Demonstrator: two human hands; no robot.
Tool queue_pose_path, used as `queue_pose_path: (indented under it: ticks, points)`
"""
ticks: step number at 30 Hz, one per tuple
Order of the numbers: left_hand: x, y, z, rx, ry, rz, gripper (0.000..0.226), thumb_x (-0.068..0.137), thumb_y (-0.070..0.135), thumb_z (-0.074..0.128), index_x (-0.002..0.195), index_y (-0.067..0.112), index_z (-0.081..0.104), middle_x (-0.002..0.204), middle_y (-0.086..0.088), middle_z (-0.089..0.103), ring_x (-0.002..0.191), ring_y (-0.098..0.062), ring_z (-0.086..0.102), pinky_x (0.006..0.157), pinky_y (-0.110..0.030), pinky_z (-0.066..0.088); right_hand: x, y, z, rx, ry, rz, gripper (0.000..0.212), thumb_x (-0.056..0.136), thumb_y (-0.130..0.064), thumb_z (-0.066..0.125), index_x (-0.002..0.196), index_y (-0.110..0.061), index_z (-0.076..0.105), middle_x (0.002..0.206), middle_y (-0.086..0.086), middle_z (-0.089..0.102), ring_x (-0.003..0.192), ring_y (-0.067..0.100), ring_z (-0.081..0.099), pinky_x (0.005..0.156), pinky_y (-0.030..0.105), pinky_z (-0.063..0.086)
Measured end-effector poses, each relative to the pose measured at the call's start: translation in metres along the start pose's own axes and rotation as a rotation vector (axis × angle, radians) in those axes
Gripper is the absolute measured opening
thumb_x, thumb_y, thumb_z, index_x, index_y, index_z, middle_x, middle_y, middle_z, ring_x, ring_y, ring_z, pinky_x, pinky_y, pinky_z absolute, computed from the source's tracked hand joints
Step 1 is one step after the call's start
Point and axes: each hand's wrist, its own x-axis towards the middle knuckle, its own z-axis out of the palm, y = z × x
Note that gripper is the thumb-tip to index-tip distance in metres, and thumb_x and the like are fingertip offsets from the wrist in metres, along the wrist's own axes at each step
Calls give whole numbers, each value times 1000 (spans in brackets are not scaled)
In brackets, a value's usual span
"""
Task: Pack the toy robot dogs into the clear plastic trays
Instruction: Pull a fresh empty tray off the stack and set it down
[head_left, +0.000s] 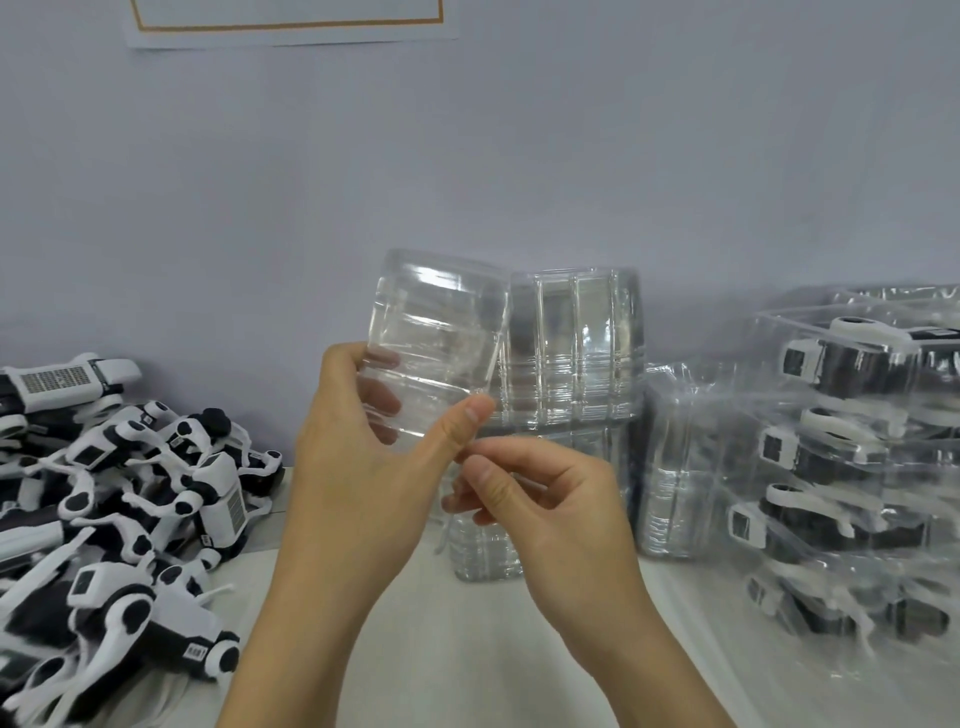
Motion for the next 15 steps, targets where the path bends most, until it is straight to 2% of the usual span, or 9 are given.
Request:
queue_pose_path:
  ticks: [3, 10, 15]
  points:
    - [1, -1, 0, -8, -6, -7, 63, 50, 72, 65, 104, 41, 49, 95, 12, 55, 84, -3, 56, 64, -3, 40, 0, 0, 1, 18, -8, 30, 20, 91, -3, 68, 85, -18, 81, 78, 8, 76, 72, 20, 75, 64, 20, 53]
    - [1, -1, -1, 9, -35, -3, 60, 52, 72, 63, 102, 43, 48, 96, 12, 54, 86, -2, 56, 64, -3, 40, 1, 1, 0, 19, -7, 47, 22, 93, -4, 65, 88, -19, 80, 78, 7, 75, 74, 21, 75, 65, 21, 53]
    - [0, 0, -4, 40, -73, -3, 68, 47, 73, 67, 107, 47, 45, 99, 16, 54, 89, -1, 57, 65, -12, 40, 1, 2, -2, 14, -14, 46, 16, 95, -10, 66, 87, -14, 80, 79, 8, 75, 74, 19, 74, 64, 21, 51]
